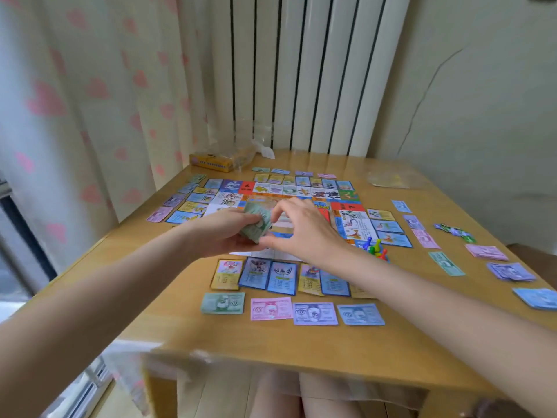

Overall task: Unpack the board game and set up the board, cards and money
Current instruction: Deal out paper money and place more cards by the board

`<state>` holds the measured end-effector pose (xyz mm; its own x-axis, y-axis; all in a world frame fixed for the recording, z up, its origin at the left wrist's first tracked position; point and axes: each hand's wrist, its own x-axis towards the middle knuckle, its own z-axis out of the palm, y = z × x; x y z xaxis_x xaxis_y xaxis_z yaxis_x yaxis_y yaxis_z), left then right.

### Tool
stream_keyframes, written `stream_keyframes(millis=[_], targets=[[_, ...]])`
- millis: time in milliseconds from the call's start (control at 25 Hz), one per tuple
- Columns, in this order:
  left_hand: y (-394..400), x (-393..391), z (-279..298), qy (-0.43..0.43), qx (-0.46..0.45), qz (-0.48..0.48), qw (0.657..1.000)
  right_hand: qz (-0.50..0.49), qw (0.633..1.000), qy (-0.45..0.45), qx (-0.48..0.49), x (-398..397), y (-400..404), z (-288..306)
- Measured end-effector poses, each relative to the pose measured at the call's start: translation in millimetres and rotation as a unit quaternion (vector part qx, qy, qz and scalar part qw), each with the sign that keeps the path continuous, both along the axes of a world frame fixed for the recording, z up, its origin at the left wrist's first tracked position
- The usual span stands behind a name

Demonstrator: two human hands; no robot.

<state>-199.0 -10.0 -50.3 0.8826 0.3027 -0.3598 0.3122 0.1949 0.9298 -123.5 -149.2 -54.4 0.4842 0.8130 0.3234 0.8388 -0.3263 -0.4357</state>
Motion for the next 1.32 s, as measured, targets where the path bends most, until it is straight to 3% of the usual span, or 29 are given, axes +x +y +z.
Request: stream_keyframes(millis=[80,320,440,600,760,920,1000,1120,1320], targets=[[-18.9,18.8,4.7,-0.021,0.007,-0.029,0.999,-0.011,0.999,-0.029,-0.032,10.0,-9.7,3.1],[-70.9,74.4,8.9,-0.015,0.014,-0.089,0.996,-0.073,0.997,0.000,-0.012,48.3,-53.5,11.2],[-97.2,99.4,10.9,-0.007,-0.015,-0.130,0.991,-0.106,0.994,0.038,0.001,69.4,-83.2,16.7],[-128.0,124.2,10.7,0.011,0.013,-0.218,0.976,-0.124,0.980,0.141,0.066,90.8,-129.4,24.2],[-161.8,143.4,8.6,0.013,0.067,-0.262,0.963,-0.092,0.992,0.028,-0.084,97.1,-165.7,20.9],[-206.9,159.4,6.1,0.006,0.123,-0.299,0.946,-0.178,0.981,-0.013,-0.078,104.7,-197.7,20.2],[-231.5,162.5,2.1,0.010,0.145,-0.330,0.933,-0.201,0.970,-0.021,-0.135,108.1,-218.2,26.5],[-267.2,165.0,-3.9,0.008,0.180,-0.359,0.916,-0.226,0.951,-0.004,-0.211,109.1,-250.0,31.3],[-300.7,162.7,-12.2,0.005,0.145,-0.332,0.932,-0.262,0.921,0.133,-0.257,117.2,-292.9,27.6]])
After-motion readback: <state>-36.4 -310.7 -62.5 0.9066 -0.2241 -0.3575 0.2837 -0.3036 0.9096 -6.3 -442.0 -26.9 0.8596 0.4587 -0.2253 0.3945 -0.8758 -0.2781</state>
